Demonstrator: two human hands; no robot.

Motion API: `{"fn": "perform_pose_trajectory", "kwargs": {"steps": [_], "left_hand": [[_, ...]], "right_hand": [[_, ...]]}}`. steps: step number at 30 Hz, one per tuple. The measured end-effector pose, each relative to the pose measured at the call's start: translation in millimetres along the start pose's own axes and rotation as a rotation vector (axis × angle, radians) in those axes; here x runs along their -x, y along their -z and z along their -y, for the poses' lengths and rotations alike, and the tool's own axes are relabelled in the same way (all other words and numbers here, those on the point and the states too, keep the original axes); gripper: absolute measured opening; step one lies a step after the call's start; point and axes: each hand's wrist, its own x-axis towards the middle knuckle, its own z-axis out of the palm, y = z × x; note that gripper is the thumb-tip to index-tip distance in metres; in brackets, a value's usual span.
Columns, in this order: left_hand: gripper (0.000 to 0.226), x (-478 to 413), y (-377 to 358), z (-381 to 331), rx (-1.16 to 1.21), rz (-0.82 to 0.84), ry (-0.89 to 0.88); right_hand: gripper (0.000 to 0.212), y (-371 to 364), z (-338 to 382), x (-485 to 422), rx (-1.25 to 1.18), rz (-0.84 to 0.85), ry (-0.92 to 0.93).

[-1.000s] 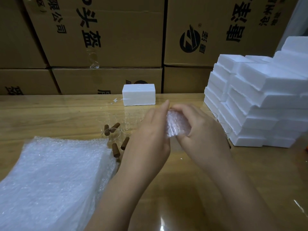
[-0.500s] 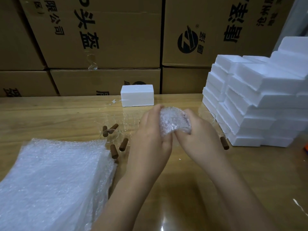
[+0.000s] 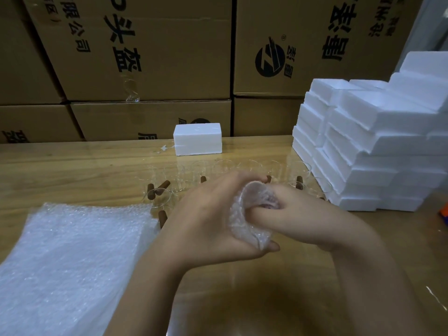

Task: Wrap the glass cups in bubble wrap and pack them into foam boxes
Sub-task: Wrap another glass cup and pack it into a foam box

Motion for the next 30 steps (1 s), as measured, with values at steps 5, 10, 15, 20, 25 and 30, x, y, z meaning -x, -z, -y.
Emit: {"fn": "perform_pose_trajectory", "kwargs": {"steps": [5,10,15,20,25,30], "left_hand": [[0.069,0.6,5.2,-1.5,0.173,-0.011,0.071],[0.072,0.2,5.0,-2.4,0.069,0.022,0.081],[0.07,-0.7,1.8,-5.2,-0.129,0.025,0.032],[0.062,-4.6,-10.7,-16.5,-0.302,0.05,-0.061],[0.072,-1.5,-19.1,-12.1,-0.243,0.069,0.009],[0.066,6.0,-20.5,2.0,0.047,0.001,0.239]], "right_hand": [[0.018,9.3,2.2,12.8,-0.199,0.147,0.08],[0.029,-1.4,1.5,4.2,-0.041,-0.066,-0.004],[0.035,-11.0,13.6,3.4,0.13,-0.213,0.001],[0.016,-2.9,9.2,3.7,0.264,-0.204,-0.107],[0.025,-1.7,5.1,0.4,0.345,-0.138,-0.165],[0.028,18.7,-3.6,16.6,0.062,-0.271,-0.07]]}}
